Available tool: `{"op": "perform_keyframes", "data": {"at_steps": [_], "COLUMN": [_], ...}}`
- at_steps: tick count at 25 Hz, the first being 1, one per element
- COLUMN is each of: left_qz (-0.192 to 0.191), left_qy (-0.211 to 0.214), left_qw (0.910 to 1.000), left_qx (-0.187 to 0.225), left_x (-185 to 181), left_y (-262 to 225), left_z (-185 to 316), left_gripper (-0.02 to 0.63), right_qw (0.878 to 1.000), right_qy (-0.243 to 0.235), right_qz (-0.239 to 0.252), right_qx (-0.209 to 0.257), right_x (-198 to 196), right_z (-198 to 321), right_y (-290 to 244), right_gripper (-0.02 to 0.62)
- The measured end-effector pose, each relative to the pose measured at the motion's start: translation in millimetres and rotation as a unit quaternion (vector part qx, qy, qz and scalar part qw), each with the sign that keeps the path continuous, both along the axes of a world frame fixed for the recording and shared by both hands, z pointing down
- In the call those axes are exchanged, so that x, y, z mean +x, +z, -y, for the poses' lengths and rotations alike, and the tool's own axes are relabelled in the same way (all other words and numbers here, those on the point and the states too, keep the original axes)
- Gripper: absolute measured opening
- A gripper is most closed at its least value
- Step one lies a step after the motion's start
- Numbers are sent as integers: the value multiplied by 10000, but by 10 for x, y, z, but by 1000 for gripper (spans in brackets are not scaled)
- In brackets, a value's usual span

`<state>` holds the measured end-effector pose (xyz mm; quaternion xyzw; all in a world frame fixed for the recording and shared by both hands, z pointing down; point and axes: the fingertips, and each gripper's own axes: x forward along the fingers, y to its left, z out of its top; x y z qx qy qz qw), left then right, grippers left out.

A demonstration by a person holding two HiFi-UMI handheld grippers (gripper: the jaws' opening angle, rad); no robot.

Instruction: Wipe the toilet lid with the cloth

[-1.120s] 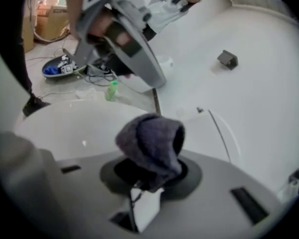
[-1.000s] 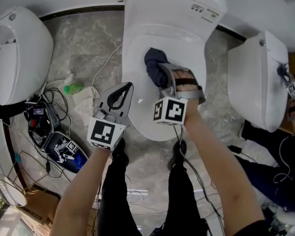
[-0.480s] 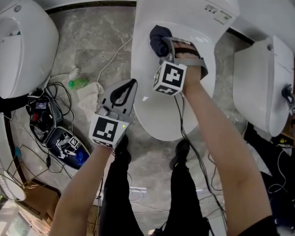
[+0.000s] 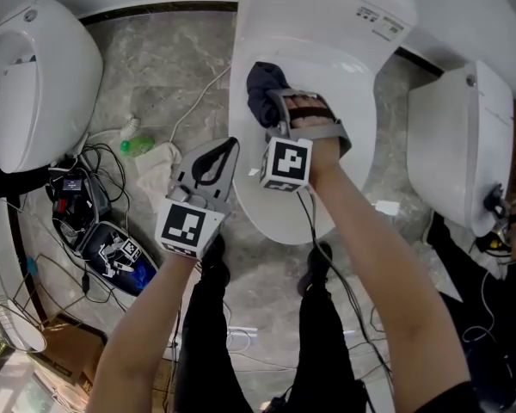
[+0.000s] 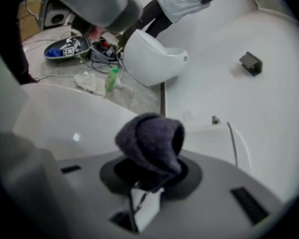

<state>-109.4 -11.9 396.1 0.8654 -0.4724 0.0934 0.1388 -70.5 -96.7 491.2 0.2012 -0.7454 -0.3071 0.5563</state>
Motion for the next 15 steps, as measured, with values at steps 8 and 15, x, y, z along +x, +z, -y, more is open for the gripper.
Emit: {"op": "perform_keyframes", "data": {"at_steps": [8, 15], "left_qz": [38, 38], "left_qy": [41, 79], "left_qw": [10000, 9999], "left_qx": [79, 114], "left_x": [38, 108], "left_y": [-14, -26], "left_z": [-41, -88], "left_gripper": [9, 9], "right_qw": [9996, 9992], "right_qy": [-127, -219], "right_qz": [156, 212], "right_qx": [-203, -272], "right_x": [-42, -32], "right_z": [-581, -958], "right_y": [79, 91], "right_gripper": [98, 98]}}
